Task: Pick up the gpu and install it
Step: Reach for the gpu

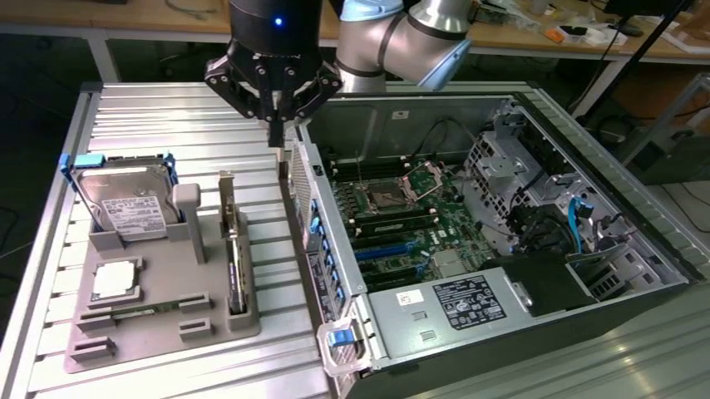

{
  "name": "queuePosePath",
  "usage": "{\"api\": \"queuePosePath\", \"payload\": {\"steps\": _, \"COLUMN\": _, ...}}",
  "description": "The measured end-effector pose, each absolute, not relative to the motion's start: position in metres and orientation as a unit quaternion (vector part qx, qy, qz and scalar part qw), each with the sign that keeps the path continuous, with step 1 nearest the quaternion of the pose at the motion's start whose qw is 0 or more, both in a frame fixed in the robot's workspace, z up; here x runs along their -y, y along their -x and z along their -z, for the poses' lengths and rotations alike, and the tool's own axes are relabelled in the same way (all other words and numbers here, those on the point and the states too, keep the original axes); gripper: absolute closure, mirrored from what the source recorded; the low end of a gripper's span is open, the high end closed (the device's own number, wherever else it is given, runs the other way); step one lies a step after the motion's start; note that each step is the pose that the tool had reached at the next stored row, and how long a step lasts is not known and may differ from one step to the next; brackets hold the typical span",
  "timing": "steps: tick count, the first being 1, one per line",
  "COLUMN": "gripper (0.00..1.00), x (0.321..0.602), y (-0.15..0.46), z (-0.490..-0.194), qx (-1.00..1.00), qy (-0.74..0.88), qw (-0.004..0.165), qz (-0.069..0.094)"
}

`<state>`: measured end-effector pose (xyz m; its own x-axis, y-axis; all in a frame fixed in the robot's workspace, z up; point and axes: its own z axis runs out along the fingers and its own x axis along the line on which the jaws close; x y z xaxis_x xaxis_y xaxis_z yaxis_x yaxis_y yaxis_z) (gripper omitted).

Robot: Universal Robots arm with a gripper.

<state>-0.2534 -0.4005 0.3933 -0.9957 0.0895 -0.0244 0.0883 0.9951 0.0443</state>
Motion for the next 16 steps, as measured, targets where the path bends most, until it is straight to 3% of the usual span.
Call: {"api": "queuePosePath", "payload": {"steps": 16, "gripper": 0.89, "x": 0.400, "y": 0.273, "z": -0.393, "qx": -0.999, "qy": -0.045, "qw": 0.013, "qz": -0.022}}
